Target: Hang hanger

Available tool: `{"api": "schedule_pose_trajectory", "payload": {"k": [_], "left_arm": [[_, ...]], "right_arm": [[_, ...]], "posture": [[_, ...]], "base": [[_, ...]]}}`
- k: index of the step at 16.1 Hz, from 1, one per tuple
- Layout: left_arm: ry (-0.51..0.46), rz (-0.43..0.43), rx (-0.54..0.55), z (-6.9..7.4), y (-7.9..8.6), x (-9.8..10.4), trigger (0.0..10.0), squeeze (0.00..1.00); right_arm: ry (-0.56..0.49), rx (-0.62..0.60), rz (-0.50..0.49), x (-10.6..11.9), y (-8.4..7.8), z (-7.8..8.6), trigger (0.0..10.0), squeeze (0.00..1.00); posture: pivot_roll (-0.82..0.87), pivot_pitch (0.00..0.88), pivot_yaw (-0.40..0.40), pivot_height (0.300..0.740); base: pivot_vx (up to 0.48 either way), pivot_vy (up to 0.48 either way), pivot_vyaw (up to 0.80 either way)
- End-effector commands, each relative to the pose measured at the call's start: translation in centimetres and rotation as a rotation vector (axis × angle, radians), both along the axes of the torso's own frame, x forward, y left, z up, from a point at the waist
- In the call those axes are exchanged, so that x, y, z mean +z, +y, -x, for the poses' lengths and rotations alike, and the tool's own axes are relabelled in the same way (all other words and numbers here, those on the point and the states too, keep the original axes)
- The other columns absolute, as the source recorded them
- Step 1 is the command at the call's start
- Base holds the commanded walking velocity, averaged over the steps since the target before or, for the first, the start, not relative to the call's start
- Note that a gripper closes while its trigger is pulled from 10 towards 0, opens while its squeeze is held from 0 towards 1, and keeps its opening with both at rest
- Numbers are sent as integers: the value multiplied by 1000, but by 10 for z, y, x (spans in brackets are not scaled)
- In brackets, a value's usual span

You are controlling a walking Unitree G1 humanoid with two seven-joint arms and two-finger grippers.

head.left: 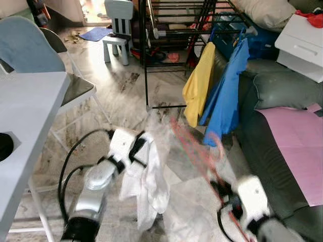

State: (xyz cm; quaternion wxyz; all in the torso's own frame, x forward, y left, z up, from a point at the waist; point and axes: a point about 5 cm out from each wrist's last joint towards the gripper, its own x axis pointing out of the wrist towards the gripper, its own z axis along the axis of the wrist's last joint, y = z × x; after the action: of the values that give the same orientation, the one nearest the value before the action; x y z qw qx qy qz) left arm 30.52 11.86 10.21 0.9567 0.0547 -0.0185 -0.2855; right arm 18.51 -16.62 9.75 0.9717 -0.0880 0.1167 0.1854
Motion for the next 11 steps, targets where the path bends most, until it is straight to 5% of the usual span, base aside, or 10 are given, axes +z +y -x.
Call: {"api": "schedule_pose_trajectory", "payload": {"k": [1, 11], "left_arm": [[-7, 14, -28, -6, -7, 8, 10000, 0], [61, 94, -264, -8, -46, 13, 10000, 0]], "right_arm": [[-17, -64, 8, 2, -5, -3, 10000, 0], [-69, -151, 2, 3, 3, -1, 10000, 0]], "posture": [[-5, 0, -15, 740], [-69, 0, 37, 740]], "base": [[0, 0, -613], [25, 0, -800]]}}
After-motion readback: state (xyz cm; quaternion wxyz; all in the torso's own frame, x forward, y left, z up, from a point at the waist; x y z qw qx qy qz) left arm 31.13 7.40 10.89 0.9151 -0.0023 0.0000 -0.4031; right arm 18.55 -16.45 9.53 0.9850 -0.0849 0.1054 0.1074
